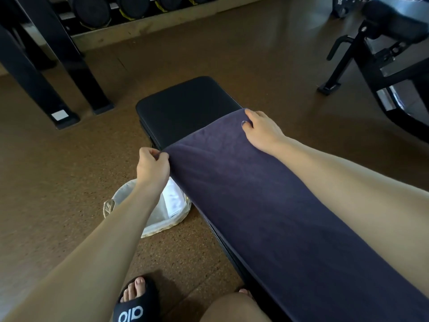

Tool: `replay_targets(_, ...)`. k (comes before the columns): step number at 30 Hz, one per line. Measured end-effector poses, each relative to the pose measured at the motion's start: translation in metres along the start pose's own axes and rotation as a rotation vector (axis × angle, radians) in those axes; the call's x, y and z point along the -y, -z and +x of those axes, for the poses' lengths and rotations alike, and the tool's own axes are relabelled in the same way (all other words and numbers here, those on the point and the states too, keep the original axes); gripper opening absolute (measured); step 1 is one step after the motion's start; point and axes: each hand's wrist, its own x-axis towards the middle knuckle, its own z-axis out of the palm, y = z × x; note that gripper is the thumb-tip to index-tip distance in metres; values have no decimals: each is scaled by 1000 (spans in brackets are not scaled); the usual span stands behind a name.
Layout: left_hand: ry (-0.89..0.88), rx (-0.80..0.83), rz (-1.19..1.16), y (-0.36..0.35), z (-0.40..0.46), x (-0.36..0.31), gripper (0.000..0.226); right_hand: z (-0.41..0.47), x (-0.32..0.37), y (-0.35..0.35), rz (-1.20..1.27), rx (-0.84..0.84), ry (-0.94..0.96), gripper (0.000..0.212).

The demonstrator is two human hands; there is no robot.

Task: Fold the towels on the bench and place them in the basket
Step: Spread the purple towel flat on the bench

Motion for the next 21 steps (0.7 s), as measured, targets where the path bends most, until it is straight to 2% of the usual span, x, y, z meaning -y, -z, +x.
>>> replay_targets(3,-9,-11,60,-2,4,1,19,11,7,-2,-31,9,-12,55)
replay_targets(7,61,-38,-12,0,12,-3,18,19,8,-10,-149,44,-8,62)
replay_targets(10,119,9,-26,0,6,1,16,20,7,-6,-197,113,-14,66)
replay_targets(12,147,69,-54,0,-6,2,21,13,9,-1,-265,84,-1,69)
replay_targets(15,203,128,-63,1,-33,-7,32,-19,13,1,-267,-75,78,69)
replay_targets(17,223,174,-58,5,-53,-13,40,-56,16,1,-201,-72,131,67)
replay_targets(21,145,294,59,14,-97,-11,44,-156,9,8,-98,-73,227,61)
